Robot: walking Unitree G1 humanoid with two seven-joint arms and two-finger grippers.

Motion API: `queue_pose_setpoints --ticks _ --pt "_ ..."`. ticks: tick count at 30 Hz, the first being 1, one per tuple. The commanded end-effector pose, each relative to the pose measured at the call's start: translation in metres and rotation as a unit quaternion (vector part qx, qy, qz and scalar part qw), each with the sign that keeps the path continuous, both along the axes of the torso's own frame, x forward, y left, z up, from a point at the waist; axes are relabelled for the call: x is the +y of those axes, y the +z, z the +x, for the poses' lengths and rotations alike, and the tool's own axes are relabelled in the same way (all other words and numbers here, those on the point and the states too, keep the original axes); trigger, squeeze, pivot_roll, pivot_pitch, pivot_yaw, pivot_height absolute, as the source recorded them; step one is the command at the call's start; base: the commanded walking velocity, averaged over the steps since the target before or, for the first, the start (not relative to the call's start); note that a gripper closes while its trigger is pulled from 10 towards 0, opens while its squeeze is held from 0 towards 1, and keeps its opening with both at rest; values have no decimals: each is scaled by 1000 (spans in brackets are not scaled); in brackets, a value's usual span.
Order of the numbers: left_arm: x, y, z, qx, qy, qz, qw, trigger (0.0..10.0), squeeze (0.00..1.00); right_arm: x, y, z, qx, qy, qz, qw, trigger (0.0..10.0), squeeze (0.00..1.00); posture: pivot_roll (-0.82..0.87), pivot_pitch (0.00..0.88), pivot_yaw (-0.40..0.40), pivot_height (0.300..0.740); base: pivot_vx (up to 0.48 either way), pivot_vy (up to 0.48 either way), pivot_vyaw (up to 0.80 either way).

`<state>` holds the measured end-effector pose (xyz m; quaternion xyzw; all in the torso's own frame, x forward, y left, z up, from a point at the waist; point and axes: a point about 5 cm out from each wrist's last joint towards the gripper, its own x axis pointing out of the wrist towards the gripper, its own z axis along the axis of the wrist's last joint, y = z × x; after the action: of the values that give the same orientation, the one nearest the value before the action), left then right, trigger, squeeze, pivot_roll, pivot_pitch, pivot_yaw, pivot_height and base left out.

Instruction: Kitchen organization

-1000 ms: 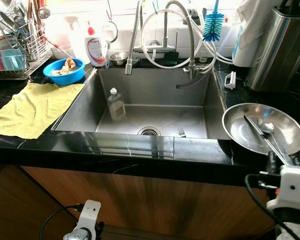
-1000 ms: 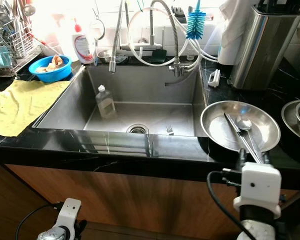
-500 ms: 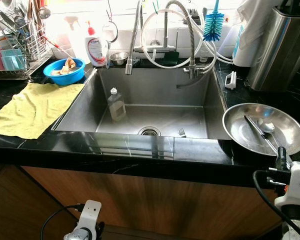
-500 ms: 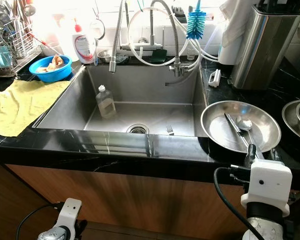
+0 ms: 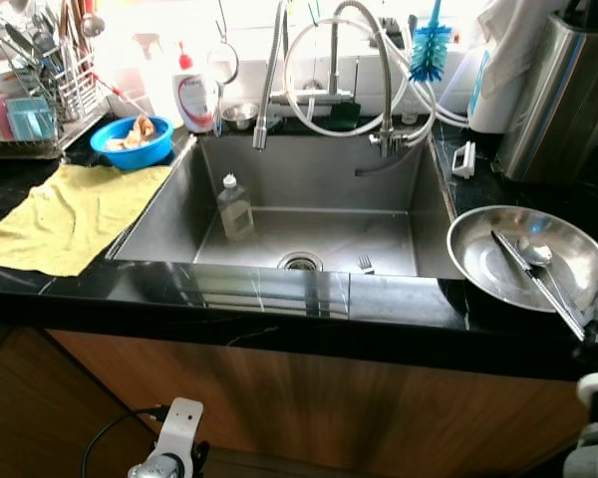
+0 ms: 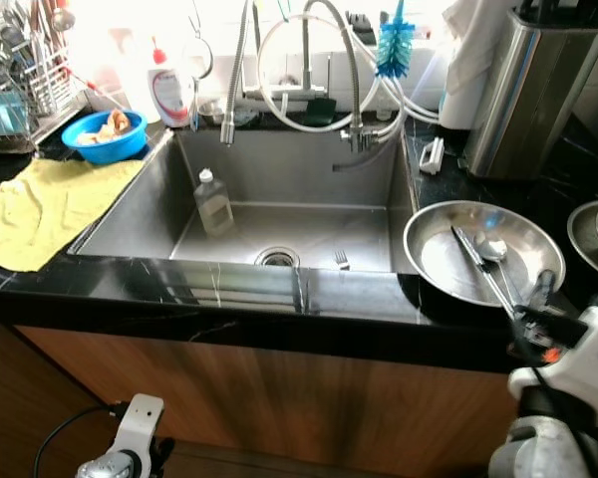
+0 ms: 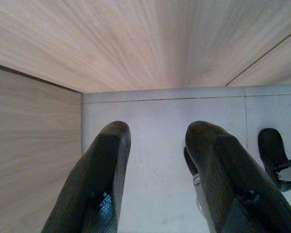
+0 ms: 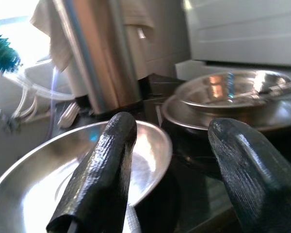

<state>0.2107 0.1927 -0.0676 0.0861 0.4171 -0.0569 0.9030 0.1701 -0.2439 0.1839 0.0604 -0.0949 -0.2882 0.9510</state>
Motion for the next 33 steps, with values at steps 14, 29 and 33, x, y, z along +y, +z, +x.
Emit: queue_pose_setpoints --ticks 14,29,33 --pt "2 -1 -1 6 -4 7 1000 10000 0 -3 10 1 26 111 5 993 10000 0 -244 0 89 740 0 0 0" --pt "4 0 -1 3 -1 4 1000 10000 0 22 62 -2 109 413 -344 836 10000 0 -260 0 90 740 0 0 0" --pt "2 -1 -2 4 -2 3 1000 10000 0 23 58 -1 144 438 -379 802 10000 0 -263 0 91 740 0 0 0"
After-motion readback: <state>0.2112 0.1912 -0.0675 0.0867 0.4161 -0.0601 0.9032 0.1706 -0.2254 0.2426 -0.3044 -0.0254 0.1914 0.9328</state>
